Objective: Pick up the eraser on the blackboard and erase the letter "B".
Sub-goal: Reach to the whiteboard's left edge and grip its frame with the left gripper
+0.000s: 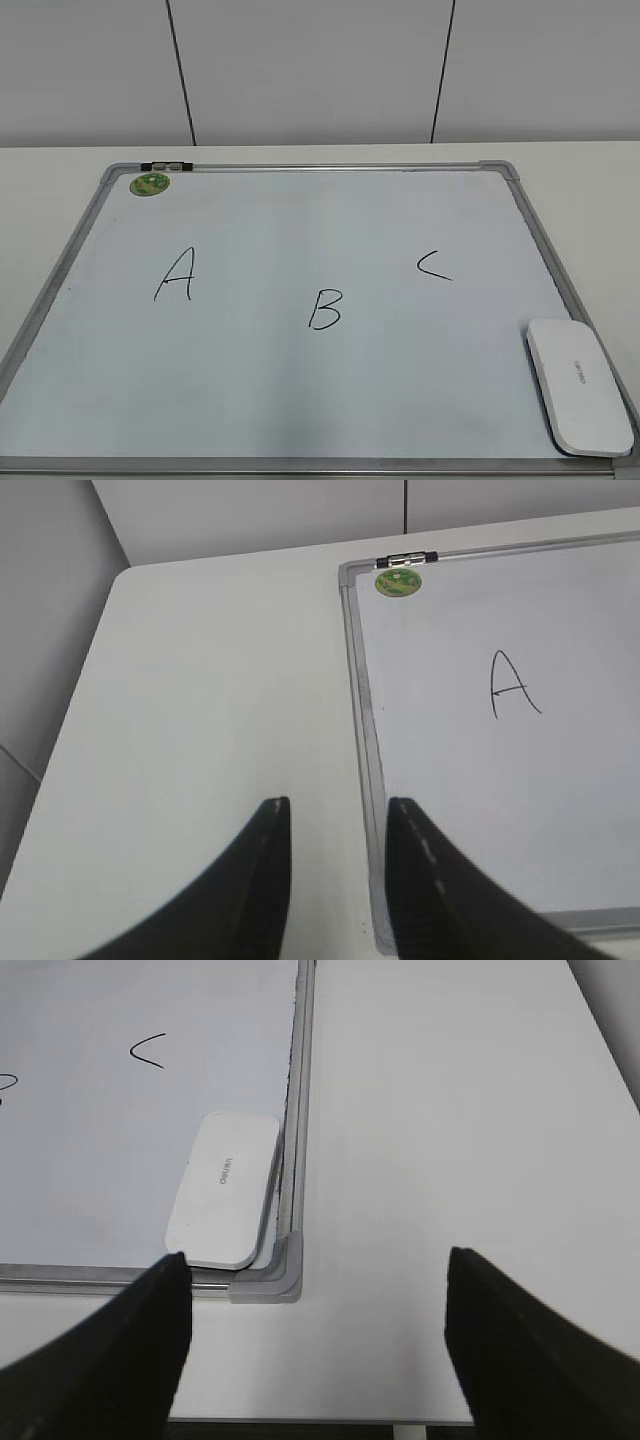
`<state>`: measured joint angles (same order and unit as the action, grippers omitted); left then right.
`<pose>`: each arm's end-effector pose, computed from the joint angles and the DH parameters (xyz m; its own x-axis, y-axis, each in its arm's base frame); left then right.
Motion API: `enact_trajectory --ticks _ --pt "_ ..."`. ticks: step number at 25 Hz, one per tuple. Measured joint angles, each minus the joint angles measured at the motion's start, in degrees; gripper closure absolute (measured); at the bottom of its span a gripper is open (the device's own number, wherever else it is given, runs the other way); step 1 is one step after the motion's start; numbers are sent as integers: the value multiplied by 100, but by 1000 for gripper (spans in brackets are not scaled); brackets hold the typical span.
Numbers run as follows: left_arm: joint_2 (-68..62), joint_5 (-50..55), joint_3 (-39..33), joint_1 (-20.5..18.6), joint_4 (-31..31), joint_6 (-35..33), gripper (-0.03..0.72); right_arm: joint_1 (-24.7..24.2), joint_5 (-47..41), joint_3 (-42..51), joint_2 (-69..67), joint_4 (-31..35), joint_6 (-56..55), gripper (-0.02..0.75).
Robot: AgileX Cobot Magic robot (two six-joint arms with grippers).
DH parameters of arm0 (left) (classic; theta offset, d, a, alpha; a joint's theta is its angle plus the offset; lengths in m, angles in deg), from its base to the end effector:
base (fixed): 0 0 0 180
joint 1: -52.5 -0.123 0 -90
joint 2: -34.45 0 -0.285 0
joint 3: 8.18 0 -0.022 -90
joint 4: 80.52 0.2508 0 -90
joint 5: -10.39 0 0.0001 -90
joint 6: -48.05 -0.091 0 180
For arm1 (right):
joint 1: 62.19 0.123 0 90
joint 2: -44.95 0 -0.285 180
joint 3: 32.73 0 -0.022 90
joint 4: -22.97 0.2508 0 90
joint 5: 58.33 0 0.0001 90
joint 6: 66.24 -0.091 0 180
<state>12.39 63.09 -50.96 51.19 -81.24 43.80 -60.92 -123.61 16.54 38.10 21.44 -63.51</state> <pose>0.0342 -0.0001 0.3144 -0.4621 0.0560 -0.8850 0.0168 0.9984 0.0544 -0.0094 -0.0024 0.2676 -0.5198 -0.0703 -0.8514 -0.0321 0.9975 -0.0628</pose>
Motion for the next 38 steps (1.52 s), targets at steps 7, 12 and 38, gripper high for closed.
enact_trajectory --ticks 7,12,38 --pt "-2059 -1001 600 44 71 0 448 0 0 0 0 0 0 152" --pt "-3558 -1133 1291 44 -107 0 447 0 0 0 0 0 0 152" --pt "-8236 -305 3565 108 -857 199 445 0 0 0 0 0 0 151"
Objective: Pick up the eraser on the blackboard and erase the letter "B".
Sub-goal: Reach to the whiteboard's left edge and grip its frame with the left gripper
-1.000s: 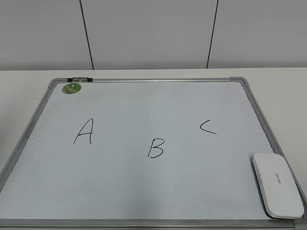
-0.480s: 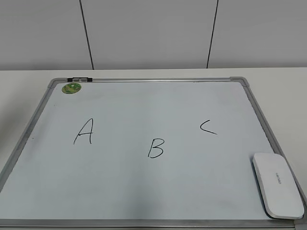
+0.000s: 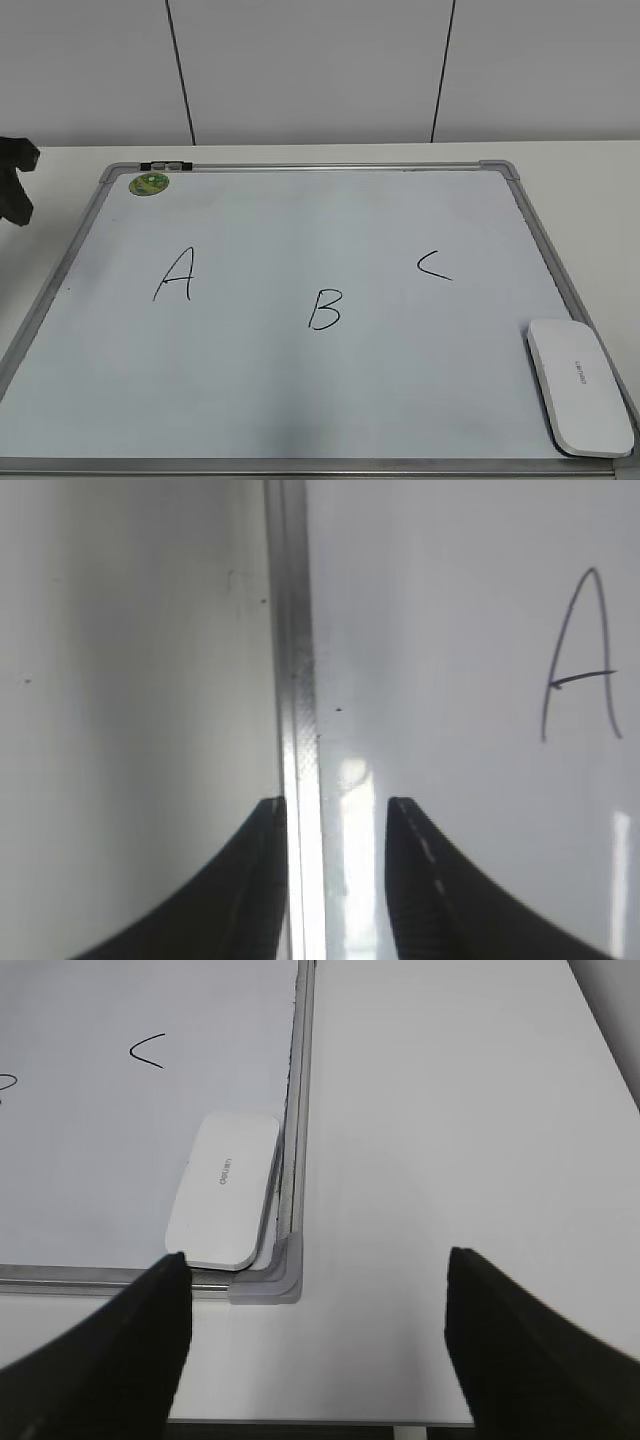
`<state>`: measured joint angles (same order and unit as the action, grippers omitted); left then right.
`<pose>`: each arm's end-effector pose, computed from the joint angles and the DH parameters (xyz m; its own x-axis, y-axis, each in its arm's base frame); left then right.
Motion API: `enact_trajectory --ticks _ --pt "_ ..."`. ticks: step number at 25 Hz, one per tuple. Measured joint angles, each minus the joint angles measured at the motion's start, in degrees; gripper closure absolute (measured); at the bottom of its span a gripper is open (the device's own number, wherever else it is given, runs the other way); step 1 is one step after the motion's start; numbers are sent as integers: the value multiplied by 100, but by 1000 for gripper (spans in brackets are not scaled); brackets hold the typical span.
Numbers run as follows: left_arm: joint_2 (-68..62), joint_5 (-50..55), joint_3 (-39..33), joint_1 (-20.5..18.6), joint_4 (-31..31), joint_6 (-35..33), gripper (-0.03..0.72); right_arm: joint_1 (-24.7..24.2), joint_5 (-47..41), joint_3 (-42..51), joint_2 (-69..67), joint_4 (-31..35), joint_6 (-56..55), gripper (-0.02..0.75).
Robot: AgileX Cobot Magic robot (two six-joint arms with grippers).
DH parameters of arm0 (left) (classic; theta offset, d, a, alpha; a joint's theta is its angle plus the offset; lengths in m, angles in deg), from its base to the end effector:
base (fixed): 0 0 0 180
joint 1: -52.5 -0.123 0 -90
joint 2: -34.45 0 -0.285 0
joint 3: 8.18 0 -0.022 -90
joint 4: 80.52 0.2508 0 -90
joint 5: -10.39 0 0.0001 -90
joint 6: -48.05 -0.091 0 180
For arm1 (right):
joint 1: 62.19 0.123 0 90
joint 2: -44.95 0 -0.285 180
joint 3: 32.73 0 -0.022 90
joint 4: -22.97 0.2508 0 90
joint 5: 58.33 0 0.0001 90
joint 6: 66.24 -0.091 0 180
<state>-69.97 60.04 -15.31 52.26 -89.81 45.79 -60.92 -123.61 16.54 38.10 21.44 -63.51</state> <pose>0.3419 -0.0098 0.2420 -0.9449 -0.0695 -0.3200 -0.0262 0.9901 -0.1376 -0.0094 -0.0024 0.2676 -0.5198 -0.0703 -0.8514 -0.0321 0.9975 -0.0628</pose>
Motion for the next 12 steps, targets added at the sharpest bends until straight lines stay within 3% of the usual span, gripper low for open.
enact_trajectory --ticks 4,12 --pt "-311 242 253 0 570 261 445 0 0 0 0 0 0 151" --pt "-893 235 465 0 721 333 445 0 0 0 0 0 0 151"
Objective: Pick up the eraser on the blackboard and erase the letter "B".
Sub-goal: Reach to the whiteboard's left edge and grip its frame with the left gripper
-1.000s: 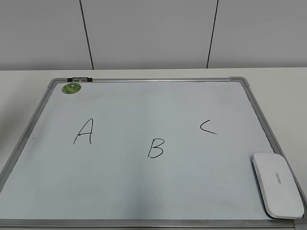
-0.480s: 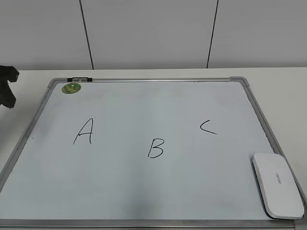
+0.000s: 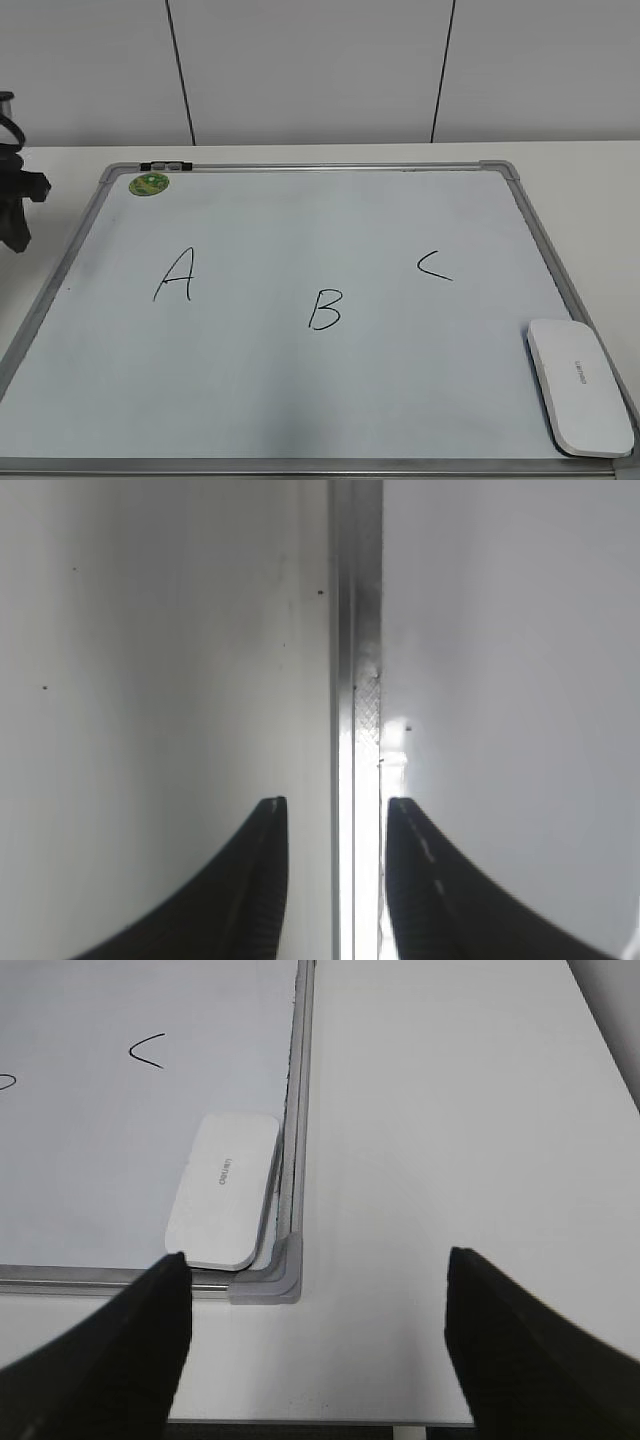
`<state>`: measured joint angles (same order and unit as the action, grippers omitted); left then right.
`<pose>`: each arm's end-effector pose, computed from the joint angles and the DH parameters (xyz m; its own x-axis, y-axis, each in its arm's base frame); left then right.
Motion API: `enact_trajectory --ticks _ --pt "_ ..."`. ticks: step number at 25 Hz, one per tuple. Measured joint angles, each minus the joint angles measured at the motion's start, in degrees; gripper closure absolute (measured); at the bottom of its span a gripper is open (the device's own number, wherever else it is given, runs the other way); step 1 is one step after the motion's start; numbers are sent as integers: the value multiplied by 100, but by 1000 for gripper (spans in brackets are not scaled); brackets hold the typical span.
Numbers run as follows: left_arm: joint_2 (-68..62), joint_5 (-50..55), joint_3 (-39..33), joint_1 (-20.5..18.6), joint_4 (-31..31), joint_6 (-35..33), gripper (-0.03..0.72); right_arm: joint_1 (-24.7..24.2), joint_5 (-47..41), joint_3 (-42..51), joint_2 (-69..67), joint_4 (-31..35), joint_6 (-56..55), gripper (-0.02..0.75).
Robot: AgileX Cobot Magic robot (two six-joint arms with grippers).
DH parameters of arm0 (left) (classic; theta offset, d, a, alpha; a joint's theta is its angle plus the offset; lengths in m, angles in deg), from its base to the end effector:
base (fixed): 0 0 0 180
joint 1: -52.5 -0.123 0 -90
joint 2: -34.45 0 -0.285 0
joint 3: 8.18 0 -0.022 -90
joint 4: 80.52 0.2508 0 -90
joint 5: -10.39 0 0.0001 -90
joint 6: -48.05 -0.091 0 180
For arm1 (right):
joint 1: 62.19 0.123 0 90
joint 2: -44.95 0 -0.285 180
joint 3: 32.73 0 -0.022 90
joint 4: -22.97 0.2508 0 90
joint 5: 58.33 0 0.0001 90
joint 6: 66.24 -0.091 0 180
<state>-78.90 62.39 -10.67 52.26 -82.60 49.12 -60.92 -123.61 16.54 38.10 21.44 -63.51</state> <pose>0.3674 -0.0011 0.2062 -0.9767 -0.0451 -0.2096 -0.0383 0.9986 -0.0366 -0.0094 -0.0024 0.2676 -0.5198 -0.0703 -0.8514 -0.0321 0.9975 -0.0628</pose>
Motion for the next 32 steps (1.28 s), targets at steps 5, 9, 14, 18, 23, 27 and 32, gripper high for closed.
enact_trajectory --ticks 5,9,14,18,23,27,32 --pt "-385 -184 13 0 0 0 445 0 0 0 0 0 0 151" --pt "-742 -221 182 0 40 0 445 0 0 0 0 0 0 151" --pt "-1084 -256 572 0 208 0 445 0 0 0 0 0 0 152" --pt "-1294 -292 788 0 238 0 445 0 0 0 0 0 0 151" --pt "-1472 -293 814 0 249 0 445 0 0 0 0 0 0 151" --pt "-1584 -305 827 0 208 0 445 0 0 0 0 0 0 151" --pt "-1636 -294 873 0 176 0 445 0 0 0 0 0 0 151"
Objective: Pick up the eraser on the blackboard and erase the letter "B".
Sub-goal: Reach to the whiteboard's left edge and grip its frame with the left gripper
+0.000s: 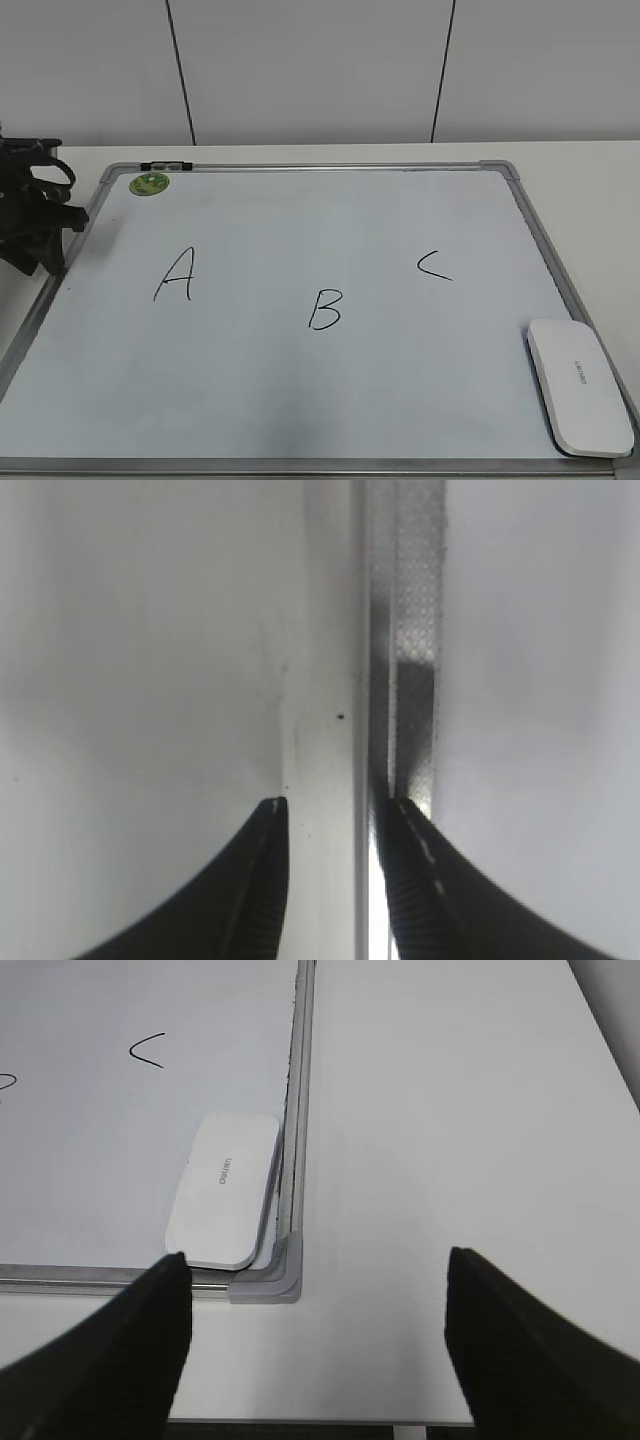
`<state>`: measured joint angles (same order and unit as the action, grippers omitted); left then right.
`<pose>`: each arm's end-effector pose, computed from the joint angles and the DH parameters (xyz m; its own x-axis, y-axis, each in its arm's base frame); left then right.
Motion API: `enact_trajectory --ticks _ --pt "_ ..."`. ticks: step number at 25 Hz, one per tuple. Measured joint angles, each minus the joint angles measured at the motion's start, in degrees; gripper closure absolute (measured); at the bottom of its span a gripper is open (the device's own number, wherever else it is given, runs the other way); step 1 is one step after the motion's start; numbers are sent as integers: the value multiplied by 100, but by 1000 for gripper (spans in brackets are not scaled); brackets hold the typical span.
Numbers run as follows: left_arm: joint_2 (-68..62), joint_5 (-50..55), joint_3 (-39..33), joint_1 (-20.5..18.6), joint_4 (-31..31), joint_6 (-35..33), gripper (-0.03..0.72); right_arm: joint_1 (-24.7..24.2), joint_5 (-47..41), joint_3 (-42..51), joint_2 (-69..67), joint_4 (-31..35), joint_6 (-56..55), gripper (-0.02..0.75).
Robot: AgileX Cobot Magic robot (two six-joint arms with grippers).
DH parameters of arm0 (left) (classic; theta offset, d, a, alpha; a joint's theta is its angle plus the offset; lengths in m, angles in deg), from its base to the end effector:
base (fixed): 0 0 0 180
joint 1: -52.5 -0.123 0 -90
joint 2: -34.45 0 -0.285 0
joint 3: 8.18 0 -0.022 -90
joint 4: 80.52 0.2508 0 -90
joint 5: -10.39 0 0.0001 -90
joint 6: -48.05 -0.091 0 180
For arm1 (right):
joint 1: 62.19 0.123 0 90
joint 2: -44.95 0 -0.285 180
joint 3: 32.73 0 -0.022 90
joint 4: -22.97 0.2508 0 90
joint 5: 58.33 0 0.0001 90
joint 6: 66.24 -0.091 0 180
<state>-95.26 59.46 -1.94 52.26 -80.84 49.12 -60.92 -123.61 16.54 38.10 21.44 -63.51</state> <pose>0.4151 0.0014 0.1320 -0.9912 -0.0265 -0.1297 -0.0258 0.9996 -0.0071 -0.0094 -0.0024 0.2676 -0.5198 -0.0703 -0.8514 -0.0321 0.9975 -0.0628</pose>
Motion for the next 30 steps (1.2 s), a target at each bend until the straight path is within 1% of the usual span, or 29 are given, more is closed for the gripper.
enact_trajectory --ticks 8,12,19,22,27,30 --pt "-64 7 34 0 -136 0 445 0 0 0 0 0 0 151" --pt "-74 -16 43 0 -195 -107 446 0 0 0 0 0 0 151" --pt "-74 -14 43 0 -195 -107 448 0 0 0 0 0 0 151" --pt "-74 -14 43 0 -218 -107 497 0 0 0 0 0 0 151" --pt "-115 28 71 0 -359 -107 631 0 0 0 0 0 0 151" --pt "-140 63 71 0 -420 -107 649 0 0 0 0 12 0 151"
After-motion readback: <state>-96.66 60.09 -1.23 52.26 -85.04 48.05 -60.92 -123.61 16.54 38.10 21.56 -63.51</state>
